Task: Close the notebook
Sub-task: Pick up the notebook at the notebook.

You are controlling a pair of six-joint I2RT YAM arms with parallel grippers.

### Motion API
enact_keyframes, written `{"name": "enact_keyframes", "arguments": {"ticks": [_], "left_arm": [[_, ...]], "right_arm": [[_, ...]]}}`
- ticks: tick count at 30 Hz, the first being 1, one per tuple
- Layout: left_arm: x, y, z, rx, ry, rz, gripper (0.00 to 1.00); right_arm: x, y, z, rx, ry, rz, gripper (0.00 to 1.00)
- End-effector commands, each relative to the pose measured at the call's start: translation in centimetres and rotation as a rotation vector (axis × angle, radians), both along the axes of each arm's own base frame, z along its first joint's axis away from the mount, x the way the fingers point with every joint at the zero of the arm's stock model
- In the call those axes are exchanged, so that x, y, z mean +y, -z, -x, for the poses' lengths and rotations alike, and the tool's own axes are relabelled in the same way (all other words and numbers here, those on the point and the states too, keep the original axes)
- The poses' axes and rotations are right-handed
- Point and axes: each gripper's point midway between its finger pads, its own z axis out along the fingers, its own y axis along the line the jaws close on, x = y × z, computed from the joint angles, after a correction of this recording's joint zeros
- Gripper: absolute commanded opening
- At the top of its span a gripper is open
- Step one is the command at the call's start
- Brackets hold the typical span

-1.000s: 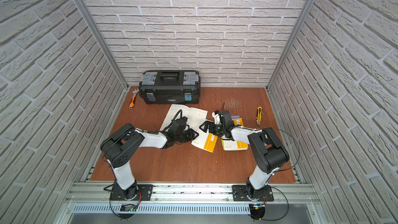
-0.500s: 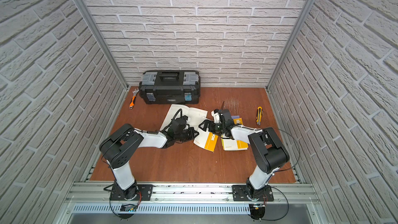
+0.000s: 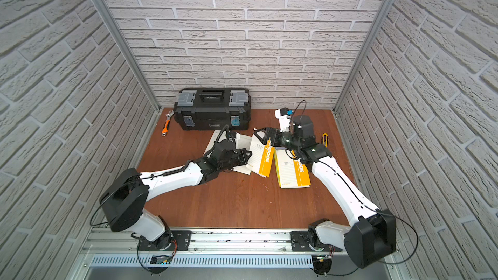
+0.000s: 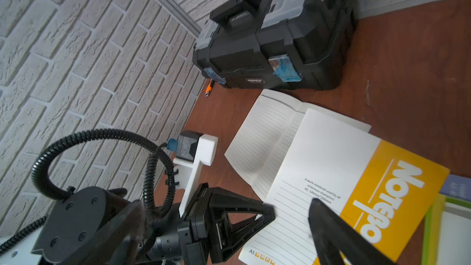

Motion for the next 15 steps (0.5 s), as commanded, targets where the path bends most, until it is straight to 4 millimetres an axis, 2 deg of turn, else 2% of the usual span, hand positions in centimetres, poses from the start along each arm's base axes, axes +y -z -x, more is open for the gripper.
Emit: {"name": "enact_keyframes", "arguments": {"ticks": [1, 6, 11, 15], "left_arm": [[-1.7, -3.1, -0.1, -0.089, -0.05, 0.071, 0.0], [-5.3, -5.2, 0.8, -0.129, -0.067, 0.257, 0.0], [-9.2, -6.7, 1.5, -0.157, -0.053, 0.414, 0.0], [-11.1, -7.5, 1.9, -0.203, -0.077, 0.532, 0.0]], "right_arm": [[-3.6, 1.2, 0.8, 0.061, 0.084, 0.046, 1.0], [-8.1, 0.7, 1.8, 0.044, 0.212, 0.068, 1.0], [-9.8, 1.7, 2.3, 0.07, 0.255, 0.053, 1.0], [-11.0, 2.9, 2.5, 0.087, 0.289, 0.054, 1.0]]}}
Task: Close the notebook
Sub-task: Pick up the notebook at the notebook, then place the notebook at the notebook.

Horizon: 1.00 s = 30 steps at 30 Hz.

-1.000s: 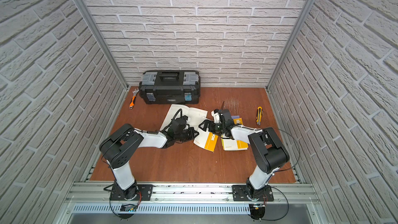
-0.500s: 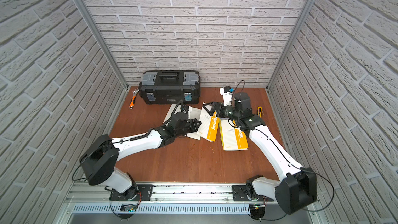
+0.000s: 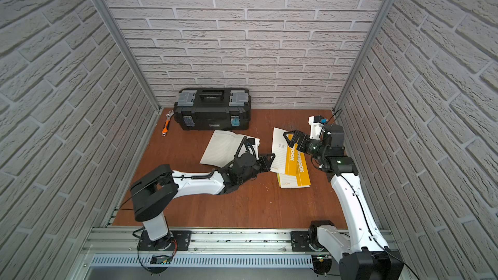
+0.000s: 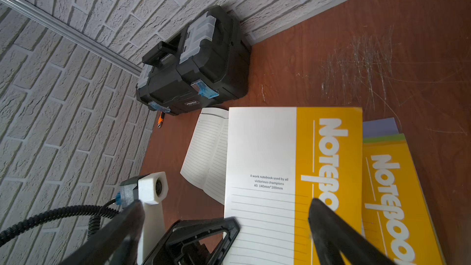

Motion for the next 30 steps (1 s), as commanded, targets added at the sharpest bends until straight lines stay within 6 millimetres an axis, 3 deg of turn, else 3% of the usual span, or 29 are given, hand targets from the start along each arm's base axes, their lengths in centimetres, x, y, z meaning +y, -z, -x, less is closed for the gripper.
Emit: {"name": "enact_keyframes", "arguments": {"ticks": [1, 4, 9, 17, 30], "left_arm": [[-1.4, -5.6, -0.4, -0.094, -0.063, 0.28, 0.0], [-2.2, -5.2, -0.2, -0.078, -0.087, 0.358, 0.0], [-2.6, -2.8, 0.1, 0.009, -0.151, 0.395, 0.0], [-2.3, 2.6, -0.5, 0.169, -0.204, 0.473, 0.0], [-3.4, 7.4, 0.7, 0.389, -0.148, 0.407, 0.0]], "right_arm": [[-0.6, 0.7, 0.5, 0.001, 0.003, 0.007, 1.0], [-1.2, 1.3, 0.7, 0.008, 0.017, 0.01, 1.0], [-1.5, 2.4, 0.7, 0.015, 0.029, -0.002, 1.0], [-1.4, 5.0, 0.3, 0.055, 0.023, -0.028, 1.0], [-0.9, 8.4, 0.4, 0.112, 0.003, -0.056, 1.0]]}}
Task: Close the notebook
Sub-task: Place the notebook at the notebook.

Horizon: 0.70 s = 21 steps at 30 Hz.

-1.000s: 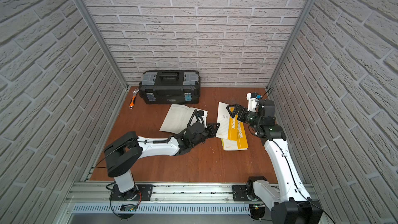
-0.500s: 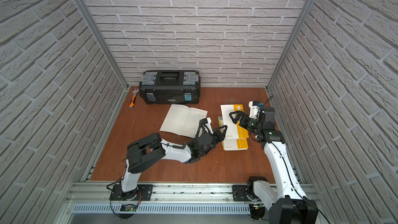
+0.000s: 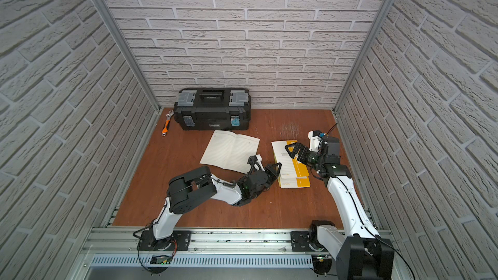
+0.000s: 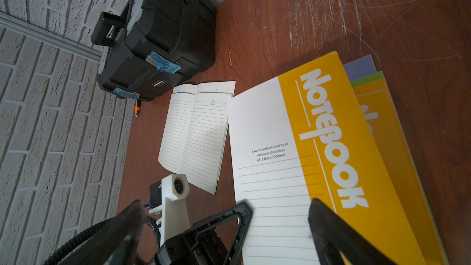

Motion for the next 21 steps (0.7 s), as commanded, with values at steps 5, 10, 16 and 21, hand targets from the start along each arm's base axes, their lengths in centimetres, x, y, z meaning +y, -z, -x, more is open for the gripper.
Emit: {"name": "enact_keyframes", "arguments": {"ticks": [5, 10, 16, 21], "left_arm": [[-1.3, 0.1, 0.9, 0.06, 0.067, 0.064, 0.0], [-1.4, 0.2, 1.2, 0.061, 0.086, 0.046, 0.0], [-1.8, 1.0, 1.6, 0.063, 0.108, 0.024, 0.0], [-1.3, 1.6, 1.2, 0.064, 0.099, 0.007, 0.0]], "right_arm": [[0.2, 0.7, -0.3, -0.013, -0.021, -0.01, 1.0], [0.3, 2.1, -0.4, 0.013, -0.029, -0.017, 1.0], [0.4, 4.3, -0.6, 0.05, -0.03, -0.03, 1.0], [0.2, 6.7, -0.4, 0.088, -0.027, -0.01, 1.0]]}}
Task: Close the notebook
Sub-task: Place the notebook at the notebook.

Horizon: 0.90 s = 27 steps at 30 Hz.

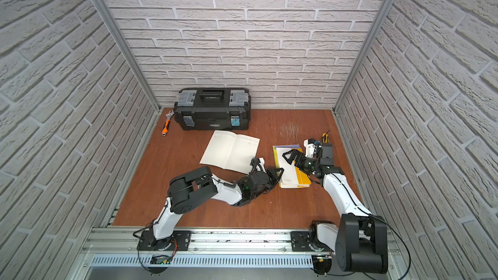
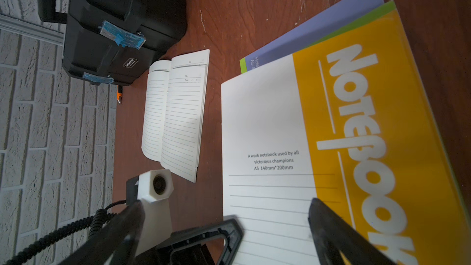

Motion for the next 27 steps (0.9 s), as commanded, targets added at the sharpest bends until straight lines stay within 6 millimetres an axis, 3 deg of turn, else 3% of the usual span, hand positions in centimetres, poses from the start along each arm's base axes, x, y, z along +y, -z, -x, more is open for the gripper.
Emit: {"name": "enact_keyframes", "arguments": {"ticks": [1, 8, 17, 21, 27], "left_arm": [[-0.4, -0.3, -0.3, -0.015, 0.005, 0.025, 0.0], [-0.7, 0.2, -0.2, -0.016, 0.018, -0.007, 0.0], [0.0, 1.0, -0.6, -0.023, 0.012, -0.067, 0.0], [0.5, 0.8, -0.6, -0.042, 0.016, -0.116, 0.11], [1.8, -0.2, -0.6, -0.088, 0.033, -0.236, 0.19]], "right_arm": [[-0.2, 0.8, -0.7, -0.037, -0.007, 0.019, 1.0], [-0.2, 3.7, -0.8, 0.02, -0.011, 0.012, 1.0], [-0.2, 5.5, -0.8, 0.055, -0.012, 0.011, 1.0], [-0.3, 5.7, -0.8, 0.059, -0.012, 0.014, 1.0], [-0.3, 6.0, -0.9, 0.065, -0.015, 0.012, 1.0]]}}
